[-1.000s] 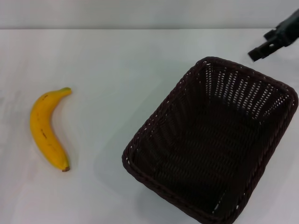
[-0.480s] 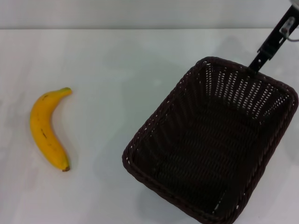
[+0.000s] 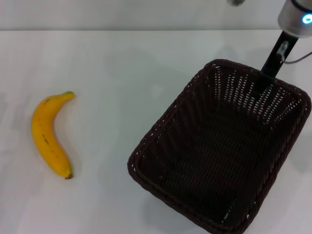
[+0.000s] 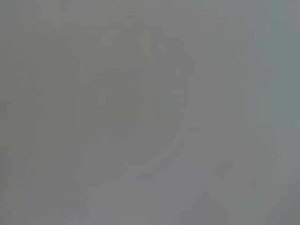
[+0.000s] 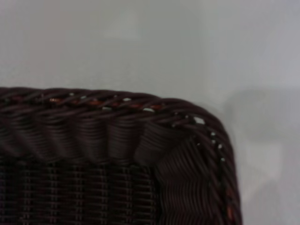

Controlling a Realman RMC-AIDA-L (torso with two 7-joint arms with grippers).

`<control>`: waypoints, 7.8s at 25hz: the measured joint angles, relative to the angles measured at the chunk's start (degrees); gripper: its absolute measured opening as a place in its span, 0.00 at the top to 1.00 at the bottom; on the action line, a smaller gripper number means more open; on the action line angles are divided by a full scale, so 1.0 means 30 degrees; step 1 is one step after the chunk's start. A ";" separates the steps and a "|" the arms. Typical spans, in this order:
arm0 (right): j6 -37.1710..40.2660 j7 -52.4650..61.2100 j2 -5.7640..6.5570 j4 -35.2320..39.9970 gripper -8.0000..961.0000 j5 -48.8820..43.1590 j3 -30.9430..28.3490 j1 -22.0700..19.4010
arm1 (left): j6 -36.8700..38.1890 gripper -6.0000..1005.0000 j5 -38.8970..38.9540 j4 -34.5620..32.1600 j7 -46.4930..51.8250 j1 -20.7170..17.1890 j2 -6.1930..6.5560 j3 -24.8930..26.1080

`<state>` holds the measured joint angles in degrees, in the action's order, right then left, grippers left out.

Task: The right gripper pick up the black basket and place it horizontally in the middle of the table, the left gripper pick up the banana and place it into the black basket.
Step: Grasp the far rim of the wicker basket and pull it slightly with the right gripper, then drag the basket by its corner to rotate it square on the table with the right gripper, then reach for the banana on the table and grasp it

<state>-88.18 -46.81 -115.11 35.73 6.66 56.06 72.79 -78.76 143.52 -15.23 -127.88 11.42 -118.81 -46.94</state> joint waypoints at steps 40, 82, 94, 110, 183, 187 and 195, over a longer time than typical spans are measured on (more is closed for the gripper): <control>-0.0460 0.7850 0.1008 -0.2126 0.77 0.1230 -0.0146 0.1539 | 0.0172 0.20 0.0880 0.0007 -0.5928 0.0180 0.0129 0.0091; -0.2925 1.4546 -0.0151 0.0383 0.83 0.1593 0.0122 0.0927 | 0.1235 0.21 0.1587 0.0133 -0.7940 0.0566 0.0056 0.0091; -0.2012 1.4490 -0.0357 0.1630 0.77 0.2243 0.4074 -0.0600 | 0.1753 0.21 0.1552 0.0141 -0.7912 0.0543 0.0125 0.0091; -0.1687 1.5263 -0.0080 0.3882 0.69 0.4106 0.5221 -0.2812 | 0.2159 0.22 0.1672 0.0029 -0.7922 0.0886 0.0166 0.0089; 0.7101 -1.4816 0.0037 0.8212 0.30 2.6678 -0.5315 -1.9022 | -0.3076 0.24 -4.4046 -0.6907 3.8351 1.4211 0.3867 0.0092; 0.7369 -1.5008 0.0044 0.8094 0.30 2.6648 -0.5208 -1.9009 | -0.2387 0.24 -4.3803 -0.6717 3.8670 1.4051 0.3836 0.0092; 0.7432 -1.5089 0.0051 0.8060 0.30 2.6608 -0.5080 -1.9016 | -0.1212 0.24 -4.3191 -0.5871 3.8837 1.3604 0.3718 0.0090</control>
<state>-65.89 -92.08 -114.96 59.91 86.49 40.82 15.74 -82.40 13.95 -32.84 -11.37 52.23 -107.66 -46.67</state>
